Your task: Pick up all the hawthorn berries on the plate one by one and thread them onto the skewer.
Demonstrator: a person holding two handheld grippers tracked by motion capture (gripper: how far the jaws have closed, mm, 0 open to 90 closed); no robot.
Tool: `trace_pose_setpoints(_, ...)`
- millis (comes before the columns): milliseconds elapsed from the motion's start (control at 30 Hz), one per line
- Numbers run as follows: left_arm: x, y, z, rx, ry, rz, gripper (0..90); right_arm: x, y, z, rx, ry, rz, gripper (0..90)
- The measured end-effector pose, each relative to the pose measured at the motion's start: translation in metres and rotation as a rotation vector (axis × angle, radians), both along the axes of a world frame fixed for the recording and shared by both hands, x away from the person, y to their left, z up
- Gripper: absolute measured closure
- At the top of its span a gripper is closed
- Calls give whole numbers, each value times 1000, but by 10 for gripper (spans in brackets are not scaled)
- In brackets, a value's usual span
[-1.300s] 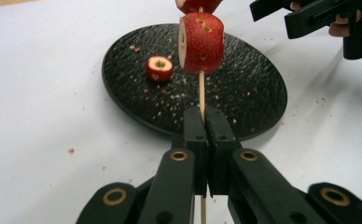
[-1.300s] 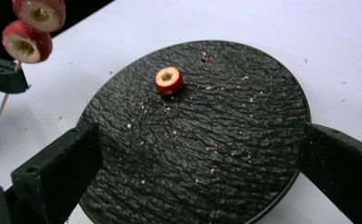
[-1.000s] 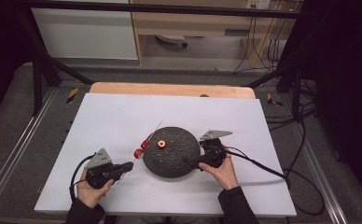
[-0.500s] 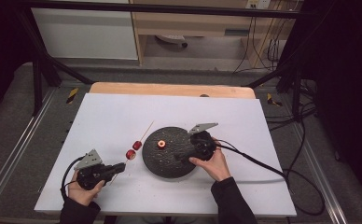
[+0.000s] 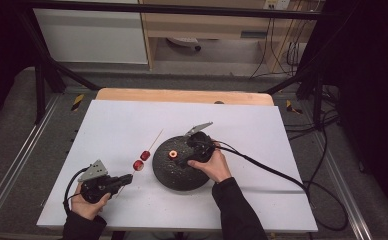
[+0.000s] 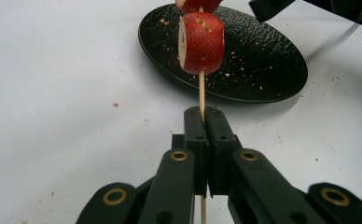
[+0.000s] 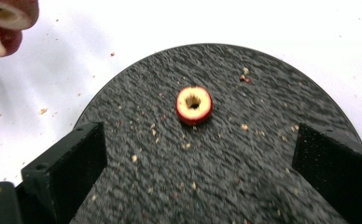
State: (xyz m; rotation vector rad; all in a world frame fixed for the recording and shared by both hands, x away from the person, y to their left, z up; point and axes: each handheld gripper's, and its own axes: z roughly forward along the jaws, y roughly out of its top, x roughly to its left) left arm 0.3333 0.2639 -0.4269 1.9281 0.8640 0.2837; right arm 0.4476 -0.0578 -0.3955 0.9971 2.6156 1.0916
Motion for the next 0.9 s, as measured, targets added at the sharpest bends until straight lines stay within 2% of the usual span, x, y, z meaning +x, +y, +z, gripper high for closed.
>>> trace_pose_setpoints(233,1,1,-1,-4,3,10,886,11,16,-3,-43,0,3,66)
trace_pose_setpoints(433,1,2,-1,-4,4,13,886,20,26,-9,-65,26,8,123)
trace_pose_setpoints(567,1,2,-1,-3,6,13,886,26,31,-12,-90,26,9,160)
trace_pose_setpoints(900,1,3,-2,-2,9,16,886,34,36,-17,-92,59,17,295)
